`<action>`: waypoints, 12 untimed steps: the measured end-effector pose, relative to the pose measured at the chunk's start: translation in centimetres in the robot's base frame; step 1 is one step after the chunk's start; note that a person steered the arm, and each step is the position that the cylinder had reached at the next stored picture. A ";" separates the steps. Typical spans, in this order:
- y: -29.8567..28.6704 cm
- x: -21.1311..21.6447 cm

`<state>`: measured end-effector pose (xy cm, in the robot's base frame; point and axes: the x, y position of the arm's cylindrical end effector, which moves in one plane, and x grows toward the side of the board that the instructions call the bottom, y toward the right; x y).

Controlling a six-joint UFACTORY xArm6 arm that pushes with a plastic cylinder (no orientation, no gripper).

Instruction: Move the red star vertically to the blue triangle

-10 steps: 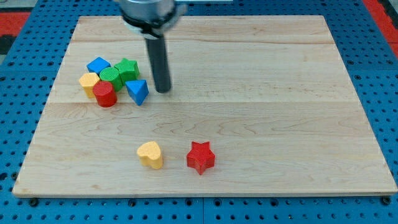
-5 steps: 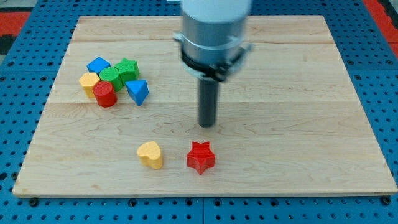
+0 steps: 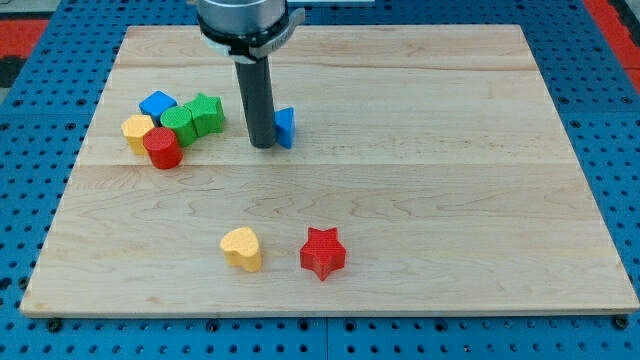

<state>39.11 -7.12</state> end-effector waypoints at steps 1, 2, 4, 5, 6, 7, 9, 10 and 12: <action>2.3 -2.4; 4.2 2.9; 18.4 12.5; 14.4 20.4; 6.5 18.1; 6.9 16.1; 2.0 16.8; 1.4 12.2; 2.6 14.7</action>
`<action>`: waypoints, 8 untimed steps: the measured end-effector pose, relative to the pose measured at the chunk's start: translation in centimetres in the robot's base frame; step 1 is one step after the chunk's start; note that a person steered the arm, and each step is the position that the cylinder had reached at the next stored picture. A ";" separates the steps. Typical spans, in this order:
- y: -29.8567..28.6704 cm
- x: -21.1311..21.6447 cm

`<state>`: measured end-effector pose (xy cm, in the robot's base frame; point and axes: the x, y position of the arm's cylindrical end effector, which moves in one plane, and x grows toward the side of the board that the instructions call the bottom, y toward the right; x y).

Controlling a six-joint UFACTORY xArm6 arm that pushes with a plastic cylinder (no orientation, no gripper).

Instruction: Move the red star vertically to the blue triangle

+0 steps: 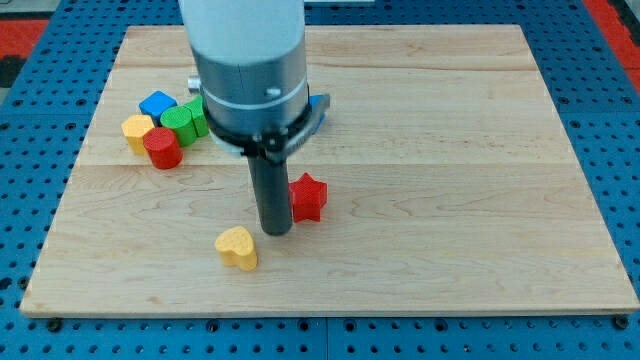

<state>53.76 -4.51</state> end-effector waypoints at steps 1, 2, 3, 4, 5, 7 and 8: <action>1.6 -2.6; 0.6 -5.8; 0.4 -2.2; 2.7 -1.3; 3.0 -4.3; -2.7 -5.3; -12.0 -6.1</action>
